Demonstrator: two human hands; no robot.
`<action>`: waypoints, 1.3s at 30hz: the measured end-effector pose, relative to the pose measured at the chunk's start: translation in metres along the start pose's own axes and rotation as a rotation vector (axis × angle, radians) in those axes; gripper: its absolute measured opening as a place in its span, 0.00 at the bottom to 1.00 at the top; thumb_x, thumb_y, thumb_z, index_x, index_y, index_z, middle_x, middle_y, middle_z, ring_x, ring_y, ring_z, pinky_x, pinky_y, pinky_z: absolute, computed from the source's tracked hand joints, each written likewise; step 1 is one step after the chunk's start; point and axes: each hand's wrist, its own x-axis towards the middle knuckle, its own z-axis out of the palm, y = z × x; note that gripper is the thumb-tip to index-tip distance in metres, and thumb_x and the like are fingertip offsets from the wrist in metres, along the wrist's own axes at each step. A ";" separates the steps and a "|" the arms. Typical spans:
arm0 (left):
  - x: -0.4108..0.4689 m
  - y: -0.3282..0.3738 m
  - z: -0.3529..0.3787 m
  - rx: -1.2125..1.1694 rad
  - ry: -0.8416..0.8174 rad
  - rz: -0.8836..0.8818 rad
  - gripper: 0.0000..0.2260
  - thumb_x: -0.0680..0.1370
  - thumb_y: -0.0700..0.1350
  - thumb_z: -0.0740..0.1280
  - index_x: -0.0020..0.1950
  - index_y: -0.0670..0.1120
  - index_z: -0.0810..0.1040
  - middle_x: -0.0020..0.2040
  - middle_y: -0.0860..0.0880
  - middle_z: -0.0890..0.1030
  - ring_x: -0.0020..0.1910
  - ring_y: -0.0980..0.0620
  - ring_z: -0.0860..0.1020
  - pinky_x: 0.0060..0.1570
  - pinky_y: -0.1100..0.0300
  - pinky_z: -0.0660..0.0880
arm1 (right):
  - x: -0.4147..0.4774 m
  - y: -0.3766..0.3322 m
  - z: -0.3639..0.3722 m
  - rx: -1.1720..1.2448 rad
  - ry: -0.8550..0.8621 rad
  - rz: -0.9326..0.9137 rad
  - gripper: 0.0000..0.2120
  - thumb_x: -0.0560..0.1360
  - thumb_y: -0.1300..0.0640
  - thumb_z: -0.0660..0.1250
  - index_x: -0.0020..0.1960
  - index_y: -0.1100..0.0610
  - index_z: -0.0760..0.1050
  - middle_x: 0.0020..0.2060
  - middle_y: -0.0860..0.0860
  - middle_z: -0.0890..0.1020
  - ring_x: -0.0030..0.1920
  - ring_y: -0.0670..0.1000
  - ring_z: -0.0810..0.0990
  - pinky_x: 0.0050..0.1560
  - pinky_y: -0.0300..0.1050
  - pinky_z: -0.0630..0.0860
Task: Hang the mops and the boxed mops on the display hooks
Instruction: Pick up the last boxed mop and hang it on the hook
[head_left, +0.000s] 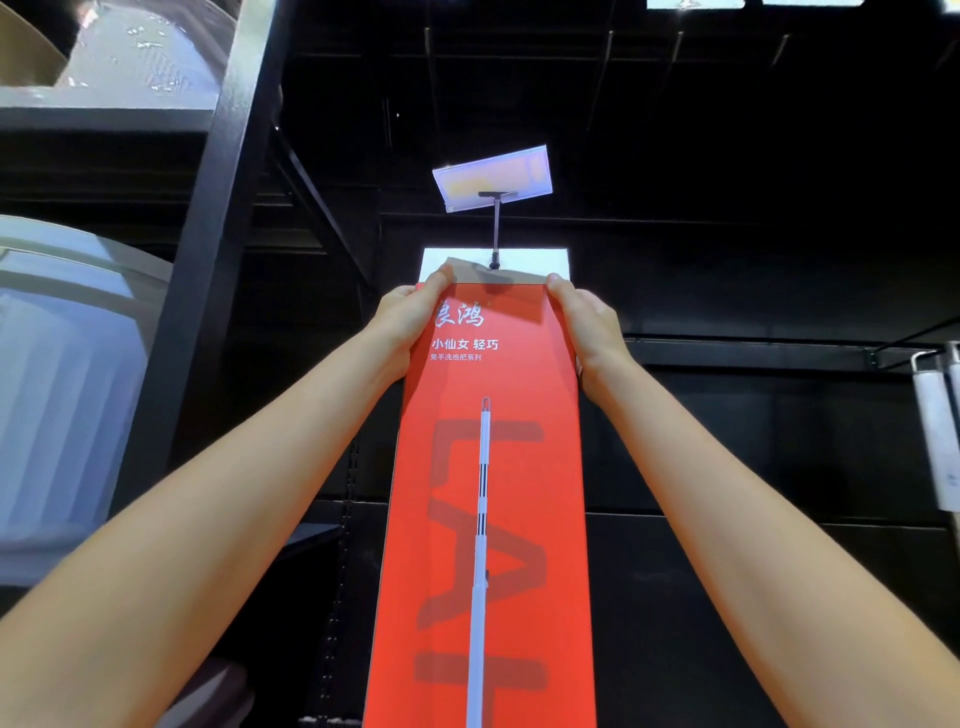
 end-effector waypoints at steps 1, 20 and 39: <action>-0.001 -0.001 0.000 0.015 -0.017 -0.008 0.15 0.77 0.57 0.66 0.46 0.45 0.74 0.35 0.49 0.81 0.28 0.55 0.80 0.27 0.64 0.77 | -0.001 0.000 0.000 -0.007 0.005 -0.002 0.13 0.77 0.45 0.64 0.45 0.56 0.74 0.35 0.49 0.78 0.33 0.48 0.76 0.35 0.41 0.74; -0.068 -0.055 -0.008 0.102 -0.081 -0.017 0.12 0.79 0.55 0.64 0.58 0.50 0.75 0.52 0.48 0.82 0.45 0.51 0.81 0.50 0.55 0.78 | -0.053 0.035 -0.037 -0.169 -0.118 0.115 0.28 0.76 0.42 0.64 0.71 0.53 0.67 0.65 0.50 0.76 0.63 0.52 0.75 0.60 0.56 0.74; -0.220 -0.166 -0.030 0.116 -0.088 -0.274 0.19 0.79 0.56 0.63 0.67 0.49 0.73 0.59 0.48 0.81 0.55 0.50 0.80 0.57 0.55 0.77 | -0.218 0.111 -0.074 -0.185 -0.249 0.328 0.25 0.78 0.44 0.62 0.72 0.53 0.66 0.63 0.50 0.75 0.56 0.44 0.76 0.51 0.40 0.72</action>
